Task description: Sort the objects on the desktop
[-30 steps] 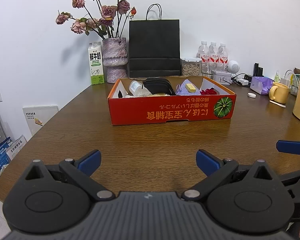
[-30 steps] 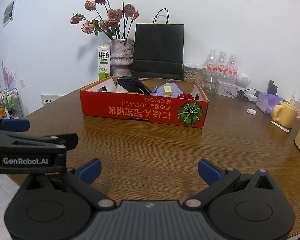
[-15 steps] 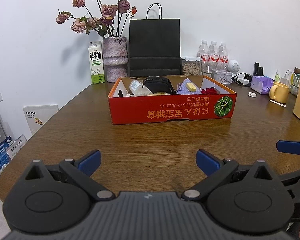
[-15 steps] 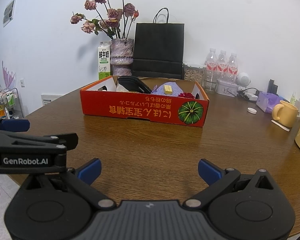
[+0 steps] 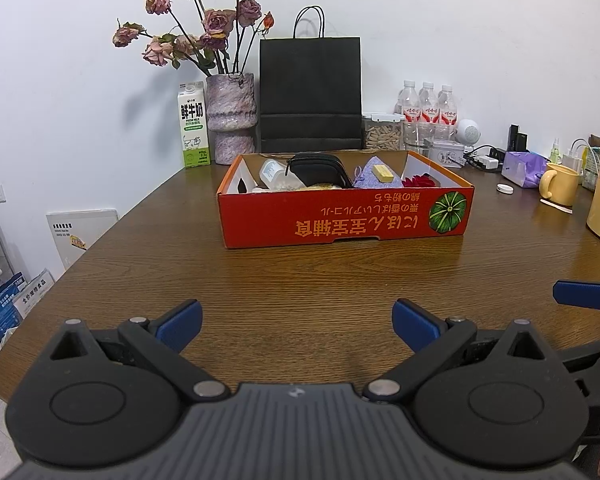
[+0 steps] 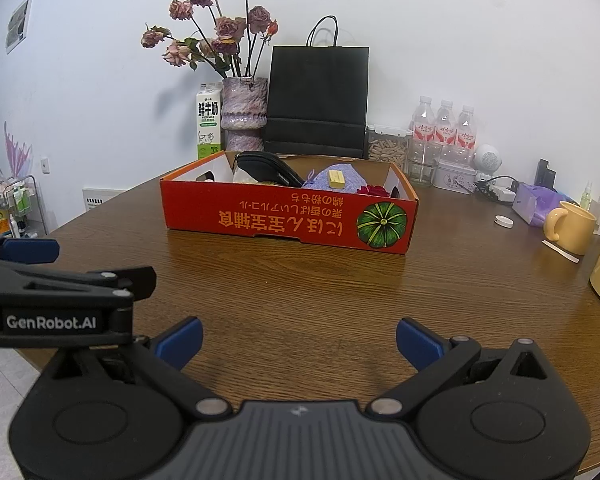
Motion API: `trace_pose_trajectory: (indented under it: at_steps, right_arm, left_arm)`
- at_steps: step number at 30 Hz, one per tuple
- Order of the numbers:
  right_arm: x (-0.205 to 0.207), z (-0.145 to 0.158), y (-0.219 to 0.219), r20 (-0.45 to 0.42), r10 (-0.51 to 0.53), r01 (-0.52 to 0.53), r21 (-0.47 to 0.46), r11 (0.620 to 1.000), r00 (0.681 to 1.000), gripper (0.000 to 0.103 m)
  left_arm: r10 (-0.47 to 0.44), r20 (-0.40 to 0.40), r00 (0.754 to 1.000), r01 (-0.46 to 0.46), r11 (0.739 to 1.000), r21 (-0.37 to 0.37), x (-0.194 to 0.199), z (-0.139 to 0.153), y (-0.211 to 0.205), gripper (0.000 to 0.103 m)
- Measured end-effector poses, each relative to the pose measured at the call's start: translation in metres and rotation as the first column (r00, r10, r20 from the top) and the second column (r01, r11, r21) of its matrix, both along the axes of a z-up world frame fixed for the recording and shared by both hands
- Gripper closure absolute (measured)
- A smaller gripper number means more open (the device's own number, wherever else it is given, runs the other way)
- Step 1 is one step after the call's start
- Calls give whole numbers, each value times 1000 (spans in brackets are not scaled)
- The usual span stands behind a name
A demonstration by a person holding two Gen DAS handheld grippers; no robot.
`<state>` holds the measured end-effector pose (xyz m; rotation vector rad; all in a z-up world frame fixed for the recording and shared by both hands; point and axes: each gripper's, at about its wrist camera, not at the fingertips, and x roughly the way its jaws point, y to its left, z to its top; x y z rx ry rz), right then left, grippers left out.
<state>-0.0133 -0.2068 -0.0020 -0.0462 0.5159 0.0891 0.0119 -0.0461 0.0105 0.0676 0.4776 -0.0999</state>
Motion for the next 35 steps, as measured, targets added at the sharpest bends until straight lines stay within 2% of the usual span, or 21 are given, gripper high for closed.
trace_pose_trajectory:
  at_steps: [35]
  right_arm:
    - [0,1,1,1,1,-1,1,1000,1000,0]
  left_arm:
    - [5,0,1000,-5,1000,-1,-1,1,0,0]
